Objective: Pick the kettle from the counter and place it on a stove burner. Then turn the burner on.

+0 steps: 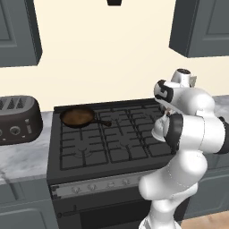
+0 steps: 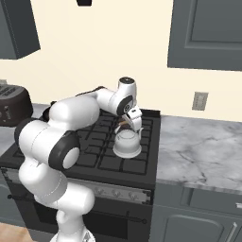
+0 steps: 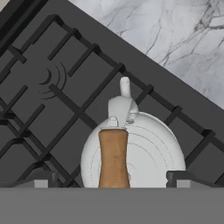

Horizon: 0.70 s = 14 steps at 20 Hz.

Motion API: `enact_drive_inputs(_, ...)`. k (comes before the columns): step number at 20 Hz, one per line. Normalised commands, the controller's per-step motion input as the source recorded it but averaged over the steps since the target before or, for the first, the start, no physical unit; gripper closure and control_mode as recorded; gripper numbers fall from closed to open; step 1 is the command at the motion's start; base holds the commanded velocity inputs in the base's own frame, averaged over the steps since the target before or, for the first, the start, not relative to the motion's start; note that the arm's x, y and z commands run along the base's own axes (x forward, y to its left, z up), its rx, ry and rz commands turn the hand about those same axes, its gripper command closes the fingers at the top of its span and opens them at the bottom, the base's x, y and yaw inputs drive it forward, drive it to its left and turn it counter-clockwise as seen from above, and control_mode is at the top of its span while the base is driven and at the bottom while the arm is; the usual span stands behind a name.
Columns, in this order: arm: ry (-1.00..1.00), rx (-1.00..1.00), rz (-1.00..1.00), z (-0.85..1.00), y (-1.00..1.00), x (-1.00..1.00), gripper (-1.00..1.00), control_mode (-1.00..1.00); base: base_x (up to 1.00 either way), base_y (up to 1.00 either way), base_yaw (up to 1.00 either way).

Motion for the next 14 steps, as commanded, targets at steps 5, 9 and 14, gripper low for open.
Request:
enact_drive_inputs(5,0.0,0.0,0.0,0.2,-0.06,-0.2,-1.0,-1.0,0.0,0.0,0.0)
enact_drive_inputs(9,-0.16,0.0,0.0,0.52,-0.06,-0.66,-1.0,-1.0,0.0,0.0,0.0)
enact_drive_inputs(14,-0.2,0.0,0.03,0.38,-0.02,-0.79,-1.0,-1.0,0.0,0.0,0.0)
